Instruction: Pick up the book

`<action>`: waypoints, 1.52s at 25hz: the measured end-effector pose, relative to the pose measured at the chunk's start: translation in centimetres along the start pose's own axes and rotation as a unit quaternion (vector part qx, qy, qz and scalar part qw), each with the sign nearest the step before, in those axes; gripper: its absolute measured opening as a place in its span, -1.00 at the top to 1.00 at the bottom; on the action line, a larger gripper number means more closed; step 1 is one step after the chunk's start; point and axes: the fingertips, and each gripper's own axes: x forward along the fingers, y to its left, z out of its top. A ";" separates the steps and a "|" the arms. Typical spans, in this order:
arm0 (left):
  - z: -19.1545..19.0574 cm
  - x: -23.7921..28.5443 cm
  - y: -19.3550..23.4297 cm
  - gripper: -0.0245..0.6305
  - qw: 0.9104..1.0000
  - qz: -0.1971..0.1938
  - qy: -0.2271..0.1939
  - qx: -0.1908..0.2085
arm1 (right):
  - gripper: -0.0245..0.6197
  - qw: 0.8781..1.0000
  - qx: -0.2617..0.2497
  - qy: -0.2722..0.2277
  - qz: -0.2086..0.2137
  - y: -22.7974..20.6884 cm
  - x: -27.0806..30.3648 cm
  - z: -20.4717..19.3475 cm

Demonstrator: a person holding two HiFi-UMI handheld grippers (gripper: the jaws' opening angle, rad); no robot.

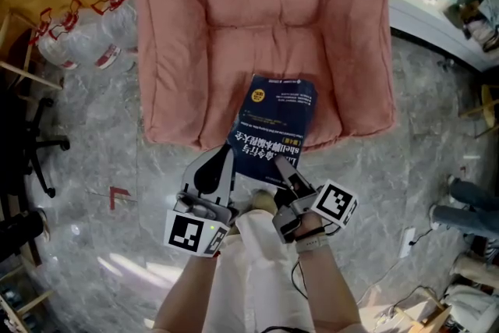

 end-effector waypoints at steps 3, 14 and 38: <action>0.9 0.1 -0.5 0.90 1.000 -0.001 -0.004 0.002 | 0.35 1.000 0.006 0.001 0.013 0.8 -0.5 0.0; 3.7 -0.2 -0.9 0.90 1.000 -0.001 -0.010 0.009 | 0.35 0.999 0.002 -0.008 0.041 4.1 -1.7 0.9; 12.3 0.6 -4.4 0.90 0.999 -0.018 -0.044 0.019 | 0.35 0.995 -0.005 -0.022 0.094 13.0 -5.5 4.9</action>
